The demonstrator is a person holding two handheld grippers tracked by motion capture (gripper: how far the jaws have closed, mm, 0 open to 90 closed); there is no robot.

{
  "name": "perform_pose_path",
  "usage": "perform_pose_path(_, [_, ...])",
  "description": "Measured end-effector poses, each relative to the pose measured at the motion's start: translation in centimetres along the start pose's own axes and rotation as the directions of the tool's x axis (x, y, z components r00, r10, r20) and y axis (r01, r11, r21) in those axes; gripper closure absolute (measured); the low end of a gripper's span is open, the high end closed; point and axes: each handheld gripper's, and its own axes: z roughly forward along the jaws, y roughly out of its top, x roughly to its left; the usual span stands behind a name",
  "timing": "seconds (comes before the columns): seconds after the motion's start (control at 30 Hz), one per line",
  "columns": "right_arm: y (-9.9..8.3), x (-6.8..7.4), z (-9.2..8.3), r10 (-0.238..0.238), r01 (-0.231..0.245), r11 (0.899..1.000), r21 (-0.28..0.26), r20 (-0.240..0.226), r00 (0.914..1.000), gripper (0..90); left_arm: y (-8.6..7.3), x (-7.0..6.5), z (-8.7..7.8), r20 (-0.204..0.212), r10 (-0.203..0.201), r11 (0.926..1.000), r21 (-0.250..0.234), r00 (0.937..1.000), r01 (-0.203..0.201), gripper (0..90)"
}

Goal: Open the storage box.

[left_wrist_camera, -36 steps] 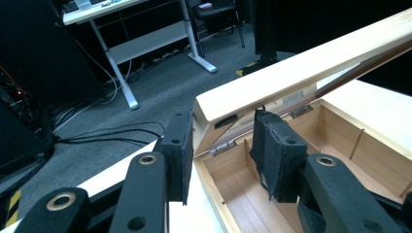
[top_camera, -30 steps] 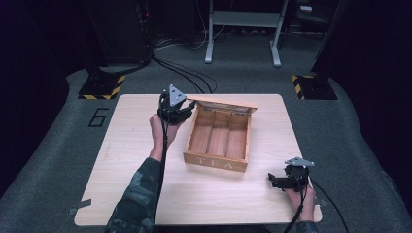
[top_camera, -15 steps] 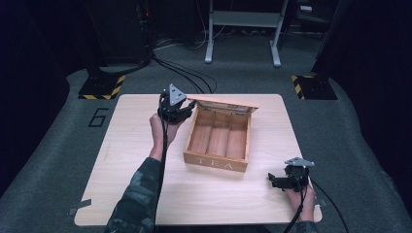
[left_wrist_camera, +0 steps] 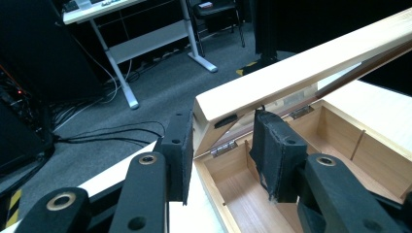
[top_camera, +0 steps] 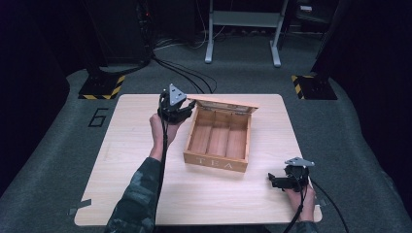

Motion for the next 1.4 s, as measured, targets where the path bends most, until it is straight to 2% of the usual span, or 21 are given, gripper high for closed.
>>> perform_pose_path(0.37, [0.0, 0.0, 0.0, 0.0, 0.0, 1.0, -0.001, 0.0, 1.0, 0.3, 0.04, 0.07, -0.01, -0.003, 0.008, 1.0, -0.001, 1.0, -0.008, 59.7])
perform_pose_path(1.4, [0.0, 0.0, 0.0, 0.0, 0.0, 1.0, 0.0, 0.0, 1.0, 0.3, 0.05, 0.02, -0.06, -0.007, -0.004, 1.0, -0.007, 1.0, 0.004, 60.5])
